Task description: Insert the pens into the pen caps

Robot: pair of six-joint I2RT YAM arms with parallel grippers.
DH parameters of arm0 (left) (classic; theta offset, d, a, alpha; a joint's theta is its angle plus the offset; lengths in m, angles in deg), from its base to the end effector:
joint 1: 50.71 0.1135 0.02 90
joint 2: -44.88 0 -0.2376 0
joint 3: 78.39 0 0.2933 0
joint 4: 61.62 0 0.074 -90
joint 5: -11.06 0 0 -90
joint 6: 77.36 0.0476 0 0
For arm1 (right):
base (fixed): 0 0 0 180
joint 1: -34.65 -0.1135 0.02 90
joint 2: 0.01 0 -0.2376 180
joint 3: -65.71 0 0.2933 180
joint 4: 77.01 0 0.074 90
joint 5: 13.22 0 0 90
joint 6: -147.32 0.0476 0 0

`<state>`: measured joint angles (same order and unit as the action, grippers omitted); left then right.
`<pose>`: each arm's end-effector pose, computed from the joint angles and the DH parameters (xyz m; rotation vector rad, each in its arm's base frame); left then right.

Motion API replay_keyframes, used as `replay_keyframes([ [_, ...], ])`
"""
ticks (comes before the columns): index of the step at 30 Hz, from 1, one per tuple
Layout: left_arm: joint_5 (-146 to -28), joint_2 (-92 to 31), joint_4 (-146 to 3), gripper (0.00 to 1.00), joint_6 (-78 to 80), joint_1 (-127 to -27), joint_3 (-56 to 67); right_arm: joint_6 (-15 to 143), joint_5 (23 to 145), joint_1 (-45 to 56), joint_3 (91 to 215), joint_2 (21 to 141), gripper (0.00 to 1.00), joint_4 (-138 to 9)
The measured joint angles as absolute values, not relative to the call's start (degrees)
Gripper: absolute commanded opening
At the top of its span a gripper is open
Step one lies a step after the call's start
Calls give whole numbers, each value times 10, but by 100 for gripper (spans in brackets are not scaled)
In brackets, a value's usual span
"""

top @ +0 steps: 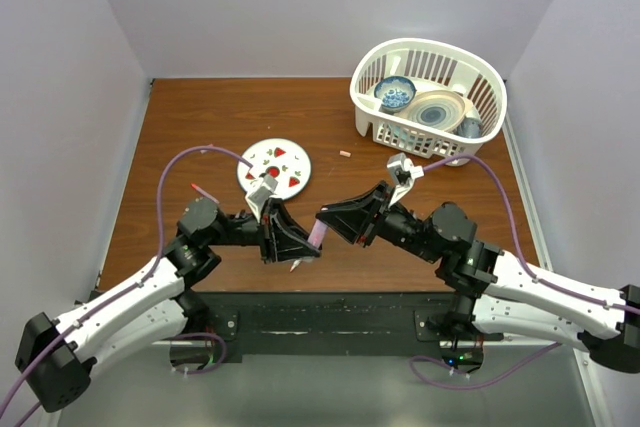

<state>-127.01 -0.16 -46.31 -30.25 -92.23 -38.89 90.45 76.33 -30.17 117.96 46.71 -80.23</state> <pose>0.1624 -0.1911 0.2713 0.7919 1.5404 -1.7263 0.1149 0.2435 0.3332 -0.4230 1.5167 1.3806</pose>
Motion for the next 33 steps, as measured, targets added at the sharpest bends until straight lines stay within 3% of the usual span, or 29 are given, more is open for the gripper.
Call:
replay_keyframes([
  [14,-1345,-77,-467,0,-291,-873,-381,941,704,-293,1142,481,0,-821],
  [16,-1348,-86,-464,0,-291,-870,-379,952,686,-294,1165,483,9,-780],
  [21,-1325,-82,-443,0,-285,-868,-379,976,627,-307,1256,495,57,-650],
  [24,-1256,-77,-449,0,-276,-856,-378,990,592,-324,1304,493,73,-569],
  [27,-1181,-84,-476,0,-269,-856,-378,998,550,-332,1320,461,84,-519],
  [33,-1002,-172,-550,0,-272,-936,-349,1029,456,-332,1295,332,95,-445],
])
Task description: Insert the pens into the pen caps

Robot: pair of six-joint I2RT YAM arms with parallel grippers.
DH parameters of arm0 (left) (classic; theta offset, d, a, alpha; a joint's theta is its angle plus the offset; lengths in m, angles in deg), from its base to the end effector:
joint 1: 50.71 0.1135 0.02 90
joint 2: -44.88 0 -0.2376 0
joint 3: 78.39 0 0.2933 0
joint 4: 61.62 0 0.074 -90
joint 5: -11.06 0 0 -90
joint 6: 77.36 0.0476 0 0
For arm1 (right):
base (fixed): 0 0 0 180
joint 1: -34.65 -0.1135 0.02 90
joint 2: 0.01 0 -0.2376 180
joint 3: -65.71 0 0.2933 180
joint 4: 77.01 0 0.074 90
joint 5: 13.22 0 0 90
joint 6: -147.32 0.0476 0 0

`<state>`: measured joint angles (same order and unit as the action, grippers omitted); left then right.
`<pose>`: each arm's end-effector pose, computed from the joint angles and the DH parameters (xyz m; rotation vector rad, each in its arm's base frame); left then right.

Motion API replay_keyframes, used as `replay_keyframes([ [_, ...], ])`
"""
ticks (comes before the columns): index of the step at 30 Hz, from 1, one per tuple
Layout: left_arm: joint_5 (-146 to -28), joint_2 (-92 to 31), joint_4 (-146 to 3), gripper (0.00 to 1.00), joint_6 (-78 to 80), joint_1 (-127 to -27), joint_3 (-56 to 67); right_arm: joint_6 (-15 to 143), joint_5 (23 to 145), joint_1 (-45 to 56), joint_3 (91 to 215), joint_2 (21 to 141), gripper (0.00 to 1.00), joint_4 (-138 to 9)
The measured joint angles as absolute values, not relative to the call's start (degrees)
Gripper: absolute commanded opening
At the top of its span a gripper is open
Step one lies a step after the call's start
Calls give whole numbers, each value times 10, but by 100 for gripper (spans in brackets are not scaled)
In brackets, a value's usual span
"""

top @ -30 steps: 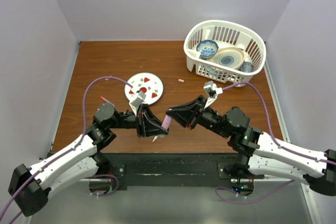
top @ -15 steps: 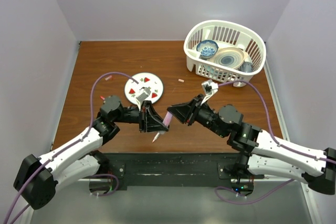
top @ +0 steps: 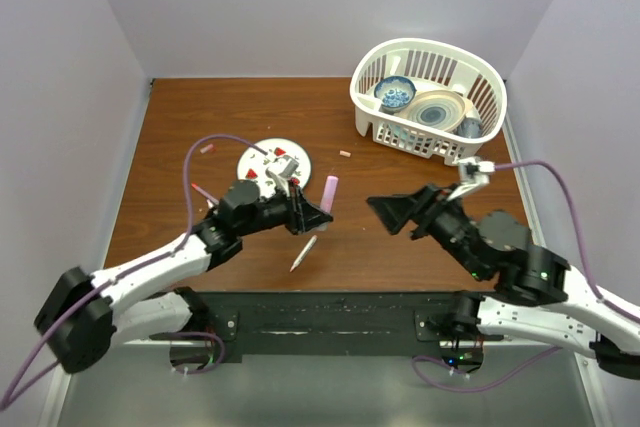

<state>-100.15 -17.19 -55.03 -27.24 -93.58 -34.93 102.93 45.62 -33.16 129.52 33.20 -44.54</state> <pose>0.2100 -0.2184 0.2052 0.3482 1.9521 -1.3245 0.0939 0.1651 0.3892 0.1195 1.7080 1.0844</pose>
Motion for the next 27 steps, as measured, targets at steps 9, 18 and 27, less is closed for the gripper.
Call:
replay_keyframes([
  [9,-854,-350,-607,0,-329,-971,-286,1055,367,-332,1285,254,96,-358],
  [18,-772,-445,-656,7,-390,-1010,-238,1064,342,-332,1276,288,96,-319],
  [27,-750,-499,-659,18,-431,-1029,-223,1077,343,-332,1276,320,96,-316],
])
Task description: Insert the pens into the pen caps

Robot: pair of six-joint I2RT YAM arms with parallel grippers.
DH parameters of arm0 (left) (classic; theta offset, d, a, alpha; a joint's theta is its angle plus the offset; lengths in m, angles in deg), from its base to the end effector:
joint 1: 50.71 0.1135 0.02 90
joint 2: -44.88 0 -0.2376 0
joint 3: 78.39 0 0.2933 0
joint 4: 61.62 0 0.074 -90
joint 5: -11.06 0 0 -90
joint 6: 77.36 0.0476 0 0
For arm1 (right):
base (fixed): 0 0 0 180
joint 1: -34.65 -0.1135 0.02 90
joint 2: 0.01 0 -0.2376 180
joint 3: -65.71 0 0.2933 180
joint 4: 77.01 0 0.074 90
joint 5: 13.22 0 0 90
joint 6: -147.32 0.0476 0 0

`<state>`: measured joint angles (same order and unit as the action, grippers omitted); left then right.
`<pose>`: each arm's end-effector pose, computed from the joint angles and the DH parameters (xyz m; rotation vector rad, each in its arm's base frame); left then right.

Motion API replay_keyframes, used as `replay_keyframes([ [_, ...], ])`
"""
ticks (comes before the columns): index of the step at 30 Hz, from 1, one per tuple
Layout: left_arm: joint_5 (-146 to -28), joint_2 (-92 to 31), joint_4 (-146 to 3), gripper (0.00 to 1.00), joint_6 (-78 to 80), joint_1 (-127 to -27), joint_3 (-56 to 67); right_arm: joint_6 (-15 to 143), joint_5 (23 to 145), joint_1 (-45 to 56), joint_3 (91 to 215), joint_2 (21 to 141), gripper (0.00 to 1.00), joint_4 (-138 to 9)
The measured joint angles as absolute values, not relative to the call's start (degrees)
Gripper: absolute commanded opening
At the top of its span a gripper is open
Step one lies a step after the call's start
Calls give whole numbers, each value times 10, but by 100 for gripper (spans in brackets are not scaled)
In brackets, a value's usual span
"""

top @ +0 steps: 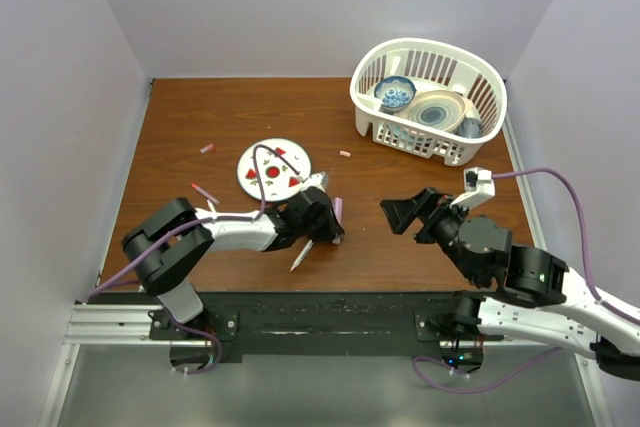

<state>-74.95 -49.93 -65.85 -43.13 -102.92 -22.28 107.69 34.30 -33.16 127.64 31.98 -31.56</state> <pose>0.2218 -0.2807 0.0841 -0.1147 2.4790 -0.8234 0.0969 0.1525 0.3566 0.2481 1.8246 0.7993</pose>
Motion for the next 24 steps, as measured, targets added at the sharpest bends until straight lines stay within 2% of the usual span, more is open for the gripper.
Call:
replay_keyframes([
  [4,-749,-517,-662,26,-443,-1041,-221,1079,343,-332,1276,327,96,-316],
  [5,-748,-518,-664,33,-447,-1042,-221,1079,343,-332,1276,329,96,-315],
  [10,-750,-517,-666,41,-459,-1048,-218,1080,346,-332,1277,334,96,-313],
  [13,-754,-515,-664,49,-466,-1048,-218,1081,351,-332,1281,337,96,-304],
  [16,-758,-497,-665,61,-465,-1048,-221,1078,359,-332,1287,337,96,-296],
  [18,-757,-469,-675,73,-461,-1048,-222,1066,363,-332,1289,338,96,-296],
  [19,-755,-453,-681,85,-457,-1048,-222,1057,367,-332,1290,341,95,-298],
  [21,-745,-407,-703,97,-444,-1047,-222,1026,381,-332,1292,352,94,-303],
  [24,-736,-328,-738,100,-426,-1029,-226,972,407,-332,1301,387,92,-312],
])
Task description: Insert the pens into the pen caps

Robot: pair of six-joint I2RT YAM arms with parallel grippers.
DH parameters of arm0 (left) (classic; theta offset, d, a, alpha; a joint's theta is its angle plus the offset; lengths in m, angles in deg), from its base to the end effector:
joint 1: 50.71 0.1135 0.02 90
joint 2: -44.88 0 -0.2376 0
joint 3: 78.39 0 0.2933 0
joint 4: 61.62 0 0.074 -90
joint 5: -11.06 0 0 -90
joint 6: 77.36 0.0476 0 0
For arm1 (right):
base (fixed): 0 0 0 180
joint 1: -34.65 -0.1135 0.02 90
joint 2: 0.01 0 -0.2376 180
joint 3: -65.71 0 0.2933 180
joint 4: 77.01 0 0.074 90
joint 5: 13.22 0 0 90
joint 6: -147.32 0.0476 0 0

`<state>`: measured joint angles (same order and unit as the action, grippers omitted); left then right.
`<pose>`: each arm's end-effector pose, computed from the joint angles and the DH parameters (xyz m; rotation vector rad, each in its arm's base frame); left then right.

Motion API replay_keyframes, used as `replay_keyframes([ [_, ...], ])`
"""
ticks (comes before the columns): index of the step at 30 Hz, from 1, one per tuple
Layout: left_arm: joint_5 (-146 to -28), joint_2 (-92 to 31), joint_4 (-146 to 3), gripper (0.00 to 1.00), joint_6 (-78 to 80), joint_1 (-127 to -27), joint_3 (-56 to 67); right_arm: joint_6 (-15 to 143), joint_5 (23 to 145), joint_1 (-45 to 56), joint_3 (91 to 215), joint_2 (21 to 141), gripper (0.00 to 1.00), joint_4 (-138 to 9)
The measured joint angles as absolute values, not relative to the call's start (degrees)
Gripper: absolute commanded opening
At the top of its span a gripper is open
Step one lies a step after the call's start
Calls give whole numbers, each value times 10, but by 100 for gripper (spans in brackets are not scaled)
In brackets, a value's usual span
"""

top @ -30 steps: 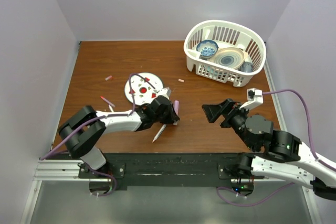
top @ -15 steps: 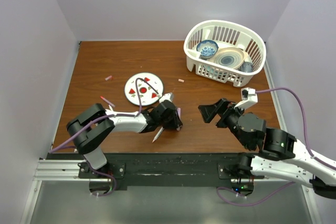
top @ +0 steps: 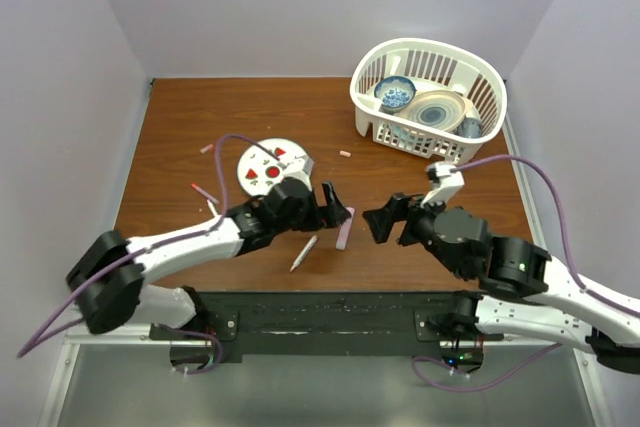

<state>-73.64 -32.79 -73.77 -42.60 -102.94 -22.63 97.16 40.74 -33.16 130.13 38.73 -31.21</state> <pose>0.2129 -0.2676 0.1682 -0.1185 2.3279 -0.9339 0.1032 0.1789 0.3506 -0.0394 1.9112 0.6933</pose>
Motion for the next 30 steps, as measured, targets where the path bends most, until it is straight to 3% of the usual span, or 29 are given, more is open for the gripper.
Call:
replay_keyframes([
  [8,-730,-101,-842,100,-330,-881,-272,838,479,-332,1305,498,93,-362],
  [17,-599,67,-993,100,-190,-875,-262,695,527,-313,1318,668,95,-388],
  [21,-539,119,-1038,100,-182,-875,-262,608,602,-291,1367,793,87,-383],
  [23,-514,147,-1049,100,-181,-875,-262,570,630,-286,1385,845,75,-376],
  [26,-478,190,-1056,100,-181,-875,-262,511,672,-283,1412,923,67,-366],
  [30,-429,232,-1069,100,-183,-875,-261,436,732,-282,1443,1000,69,-353],
])
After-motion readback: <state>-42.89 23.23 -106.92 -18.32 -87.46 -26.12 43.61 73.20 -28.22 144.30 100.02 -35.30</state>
